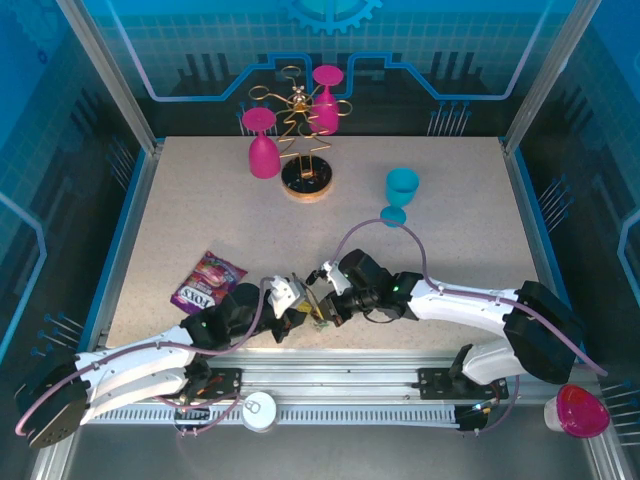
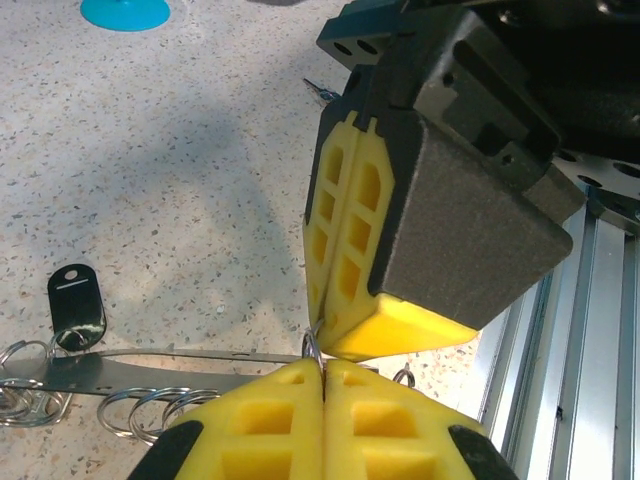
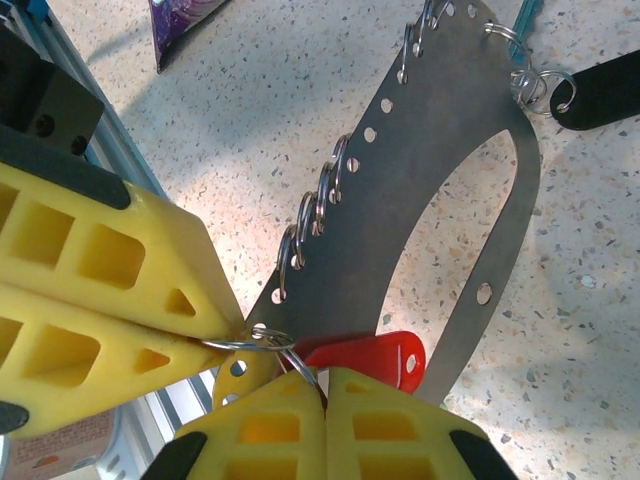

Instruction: Put the keys on the keyring

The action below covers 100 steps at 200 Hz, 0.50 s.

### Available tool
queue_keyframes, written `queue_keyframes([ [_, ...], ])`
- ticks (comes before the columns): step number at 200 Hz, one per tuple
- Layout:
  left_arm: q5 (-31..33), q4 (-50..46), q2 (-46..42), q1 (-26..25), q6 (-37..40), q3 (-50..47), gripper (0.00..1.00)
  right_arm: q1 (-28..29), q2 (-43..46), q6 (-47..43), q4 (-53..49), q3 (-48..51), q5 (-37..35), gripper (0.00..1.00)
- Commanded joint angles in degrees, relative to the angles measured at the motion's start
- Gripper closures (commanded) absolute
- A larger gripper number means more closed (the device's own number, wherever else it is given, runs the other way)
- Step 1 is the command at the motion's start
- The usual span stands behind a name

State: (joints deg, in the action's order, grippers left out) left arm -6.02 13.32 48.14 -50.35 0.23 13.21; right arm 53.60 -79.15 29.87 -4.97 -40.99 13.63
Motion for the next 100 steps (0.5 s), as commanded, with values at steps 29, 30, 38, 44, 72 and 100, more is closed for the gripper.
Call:
queue_keyframes([
  [29,-0.82,4.81,-0.07,-2.81,4.10,1.82,1.00,-3.14,0.00,3.84,1.37,0.11,0.55,1.00],
  [30,-0.79,4.88,-0.11,-2.90,4.13,1.82,1.00,-3.19,0.03,3.86,1.37,0.12,0.62,1.00],
  [38,-0.52,5.35,-0.25,-2.99,4.55,1.72,1.00,-3.31,0.05,4.03,1.29,0.18,0.74,1.00],
  [44,-0.46,5.60,-0.41,-3.11,4.75,1.60,1.00,-3.36,0.01,4.06,1.13,0.22,0.81,1.00],
  [72,0.54,6.02,-1.37,-3.44,5.39,1.18,1.00,-3.90,0.72,4.48,0.95,1.17,0.80,1.00],
  [100,1.18,5.67,-1.73,-3.62,5.75,0.99,1.00,-4.46,1.59,4.60,0.22,1.34,0.77,1.00],
])
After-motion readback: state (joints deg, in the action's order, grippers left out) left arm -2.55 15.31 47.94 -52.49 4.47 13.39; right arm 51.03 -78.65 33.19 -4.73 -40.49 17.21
